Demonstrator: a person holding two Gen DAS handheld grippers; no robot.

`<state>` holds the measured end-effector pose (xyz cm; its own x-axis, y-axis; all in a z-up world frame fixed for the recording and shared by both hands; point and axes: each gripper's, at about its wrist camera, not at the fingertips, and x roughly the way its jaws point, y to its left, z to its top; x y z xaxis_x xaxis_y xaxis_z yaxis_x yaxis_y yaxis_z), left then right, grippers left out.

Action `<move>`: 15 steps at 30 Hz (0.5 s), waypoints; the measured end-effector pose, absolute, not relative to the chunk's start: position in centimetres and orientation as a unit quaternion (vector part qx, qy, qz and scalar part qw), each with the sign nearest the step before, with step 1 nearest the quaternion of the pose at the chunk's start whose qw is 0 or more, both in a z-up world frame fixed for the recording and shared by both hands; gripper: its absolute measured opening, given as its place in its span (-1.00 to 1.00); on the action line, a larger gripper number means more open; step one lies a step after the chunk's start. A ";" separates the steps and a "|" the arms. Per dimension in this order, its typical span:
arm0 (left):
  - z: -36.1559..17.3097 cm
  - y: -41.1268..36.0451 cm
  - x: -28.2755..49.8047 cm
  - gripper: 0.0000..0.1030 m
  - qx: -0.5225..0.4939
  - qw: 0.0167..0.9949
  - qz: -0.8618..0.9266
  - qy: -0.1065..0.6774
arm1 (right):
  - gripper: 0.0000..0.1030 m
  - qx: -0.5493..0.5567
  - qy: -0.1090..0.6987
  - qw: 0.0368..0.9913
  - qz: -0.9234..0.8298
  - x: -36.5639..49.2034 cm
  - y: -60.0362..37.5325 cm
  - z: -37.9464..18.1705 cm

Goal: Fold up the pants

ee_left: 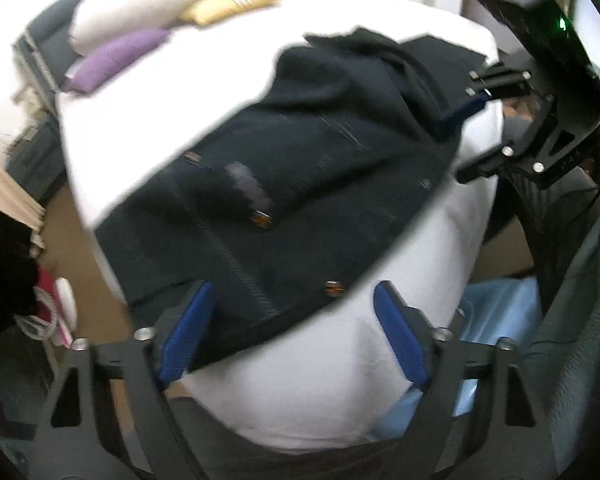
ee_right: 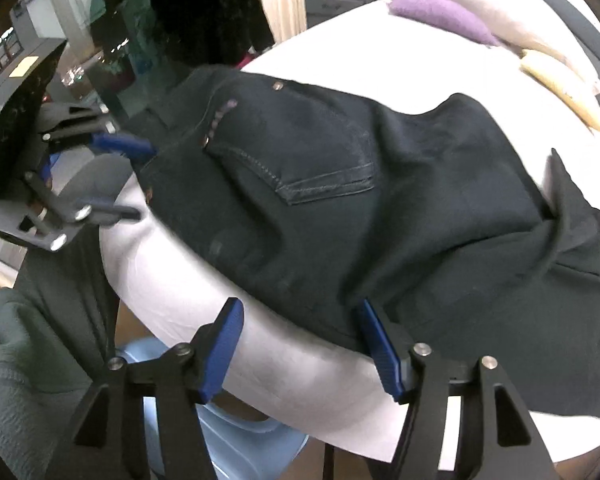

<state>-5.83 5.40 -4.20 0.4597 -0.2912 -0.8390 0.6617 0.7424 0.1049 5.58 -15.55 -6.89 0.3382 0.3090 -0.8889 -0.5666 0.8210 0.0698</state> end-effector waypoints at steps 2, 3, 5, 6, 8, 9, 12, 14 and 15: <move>-2.8 6.1 -5.5 0.60 0.193 0.834 -0.285 0.430 | 0.18 -0.103 0.499 0.814 0.278 5.6 -16.2 -5.6; -1.9 6.3 -5.2 0.60 0.175 0.842 -0.287 0.422 | 0.13 -0.086 0.494 0.817 0.284 5.9 -16.5 -4.8; -1.0 6.0 -4.6 0.60 0.153 0.850 -0.290 0.413 | -0.05 -0.058 0.486 0.822 0.292 6.7 -16.9 -4.1; -0.6 5.4 -4.2 0.60 0.146 0.851 -0.292 0.412 | -0.08 -0.046 0.485 0.823 0.292 7.3 -17.2 -4.1; -0.6 3.6 -3.6 0.56 0.140 0.852 -0.302 0.405 | -0.15 -0.019 0.485 0.824 0.293 8.4 -17.3 -4.3; -0.8 2.0 -3.3 0.55 0.139 0.849 -0.307 0.407 | -0.16 -0.005 0.487 0.822 0.294 8.8 -17.3 -4.7; -2.9 -1.2 -1.1 0.44 0.130 0.838 -0.308 0.431 | -0.18 0.020 0.518 0.815 0.258 10.7 -18.1 -7.8; -6.3 -2.2 1.6 0.15 0.118 0.820 -0.286 0.482 | -0.50 0.019 0.539 0.811 0.226 11.3 -19.0 -10.1; -7.8 -2.0 2.4 0.10 0.113 0.814 -0.271 0.501 | -0.60 0.026 0.533 0.816 0.223 11.1 -19.6 -10.2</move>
